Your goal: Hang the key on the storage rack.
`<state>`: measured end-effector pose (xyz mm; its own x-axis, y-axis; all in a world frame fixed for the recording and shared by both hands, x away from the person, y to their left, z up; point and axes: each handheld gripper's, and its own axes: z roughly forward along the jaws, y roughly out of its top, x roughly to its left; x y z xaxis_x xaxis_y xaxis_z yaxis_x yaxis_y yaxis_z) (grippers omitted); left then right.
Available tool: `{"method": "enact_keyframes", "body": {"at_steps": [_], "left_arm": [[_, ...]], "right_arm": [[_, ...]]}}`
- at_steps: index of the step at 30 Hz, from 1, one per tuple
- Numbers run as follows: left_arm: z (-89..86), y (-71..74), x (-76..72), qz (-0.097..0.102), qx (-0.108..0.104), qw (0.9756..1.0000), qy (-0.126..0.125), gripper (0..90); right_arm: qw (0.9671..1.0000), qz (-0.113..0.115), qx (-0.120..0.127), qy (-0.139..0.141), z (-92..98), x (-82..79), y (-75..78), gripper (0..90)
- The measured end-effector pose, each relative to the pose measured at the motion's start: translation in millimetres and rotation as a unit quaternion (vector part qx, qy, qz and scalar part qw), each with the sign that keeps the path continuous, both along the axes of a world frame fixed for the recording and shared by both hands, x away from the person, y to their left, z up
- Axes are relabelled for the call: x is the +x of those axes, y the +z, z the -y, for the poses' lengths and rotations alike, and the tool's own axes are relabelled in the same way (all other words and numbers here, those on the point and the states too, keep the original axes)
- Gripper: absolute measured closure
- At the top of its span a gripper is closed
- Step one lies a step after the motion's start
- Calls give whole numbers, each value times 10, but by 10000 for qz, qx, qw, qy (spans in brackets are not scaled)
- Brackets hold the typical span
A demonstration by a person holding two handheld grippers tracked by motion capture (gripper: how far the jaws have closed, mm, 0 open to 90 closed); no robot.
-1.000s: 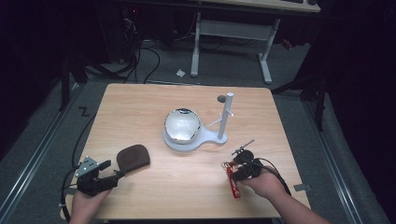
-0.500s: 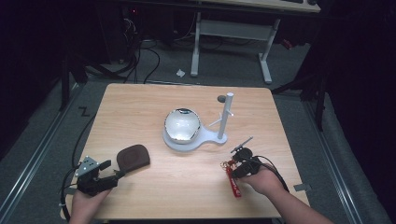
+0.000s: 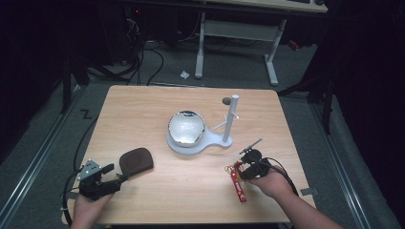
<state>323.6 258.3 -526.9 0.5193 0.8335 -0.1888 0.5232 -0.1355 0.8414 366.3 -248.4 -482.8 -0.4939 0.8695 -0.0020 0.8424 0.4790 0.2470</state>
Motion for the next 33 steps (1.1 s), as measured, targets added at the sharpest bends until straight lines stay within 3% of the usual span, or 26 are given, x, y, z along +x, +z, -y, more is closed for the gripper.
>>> {"method": "enact_keyframes", "body": {"at_steps": [12,27,33], "left_arm": [[-14,-4,3,-14,-53,10000,13,255],[-40,-10,6,-35,-134,9999,27,256],[-45,-13,7,-36,-147,9999,34,256]], "right_arm": [[10000,58,-1,39,-1,23,15,609],[9994,87,-262,204,-150,81,-62,627],[9997,14,-167,157,-142,127,-70,648]]}}
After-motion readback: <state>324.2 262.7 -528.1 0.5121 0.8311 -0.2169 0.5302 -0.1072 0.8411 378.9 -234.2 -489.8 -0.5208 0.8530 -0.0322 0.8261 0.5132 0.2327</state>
